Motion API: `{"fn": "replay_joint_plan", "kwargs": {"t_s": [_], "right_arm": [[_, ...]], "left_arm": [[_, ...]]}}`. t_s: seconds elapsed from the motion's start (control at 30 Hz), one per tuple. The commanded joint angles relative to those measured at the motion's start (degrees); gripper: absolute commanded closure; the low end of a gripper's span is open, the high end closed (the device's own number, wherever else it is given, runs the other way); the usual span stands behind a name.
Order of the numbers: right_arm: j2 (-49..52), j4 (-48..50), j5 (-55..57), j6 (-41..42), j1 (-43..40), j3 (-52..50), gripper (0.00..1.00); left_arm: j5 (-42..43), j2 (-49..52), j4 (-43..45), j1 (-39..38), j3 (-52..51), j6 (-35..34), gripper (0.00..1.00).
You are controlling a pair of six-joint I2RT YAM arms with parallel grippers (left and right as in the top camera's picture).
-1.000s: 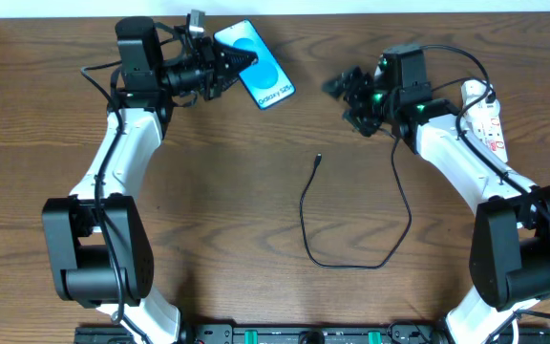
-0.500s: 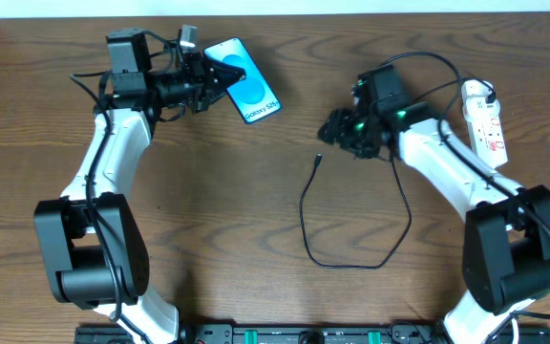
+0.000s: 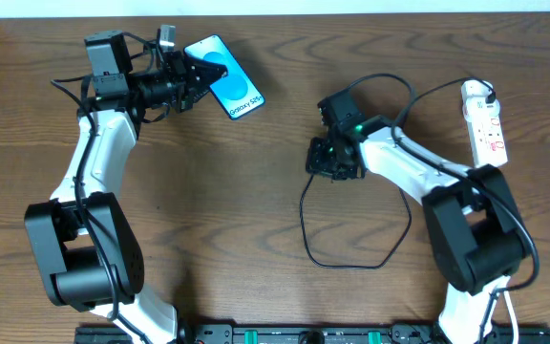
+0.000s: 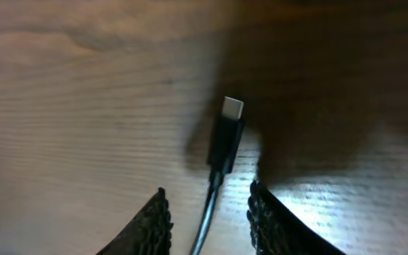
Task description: Plug charger to phone and switch on socket
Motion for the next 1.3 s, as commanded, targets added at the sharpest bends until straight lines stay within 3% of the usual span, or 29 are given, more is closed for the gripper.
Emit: {"fn": "replay_joint_plan", "kwargs": {"t_s": [0.0, 0.33, 0.47, 0.53, 0.6, 0.67, 0.87, 1.0, 1.27], "right_arm": [[1.9, 0.2, 0.0, 1.7, 0.5, 0.7, 0.69], [4.8, 2.1, -1.3, 4.3, 1.1, 0.7, 0.77], [5.3, 3.1, -1.3, 4.6, 1.0, 0.7, 0.99], [5.3, 4.9, -1.4, 2.2, 0.9, 0.7, 0.99], [5.3, 9.1, -4.4, -5.5, 0.9, 0.7, 0.99], [4.9, 12.1, -10.2, -12.1, 0.3, 0.7, 0.99], [3.1, 18.1, -34.4, -19.2, -3.5, 0.8, 0.99], [0.2, 20.2, -46.8, -20.0, -5.8, 0.8, 0.99], [-9.3, 19.3, -51.1, -21.0, -6.0, 0.8, 0.99]], "left_arm": [[2.1, -1.3, 0.2, 0.1, 1.0, 1.2, 0.93], [2.1, -1.3, -1.5, 0.1, 0.9, 1.2, 0.93], [2.1, -1.3, -1.8, 0.1, 0.9, 1.2, 0.93], [2.1, -1.3, -2.4, 0.0, 0.9, 1.2, 0.93], [2.1, -1.3, -3.1, -0.1, 0.9, 1.2, 0.93], [2.1, -1.3, -4.1, -0.1, 0.9, 1.2, 0.93], [5.5, -1.3, -6.1, -0.1, 0.9, 2.5, 0.93], [9.3, -1.3, -2.8, -0.1, 0.9, 5.5, 0.93], [15.8, -1.3, 6.4, -0.1, 0.9, 5.9, 0.93]]}}
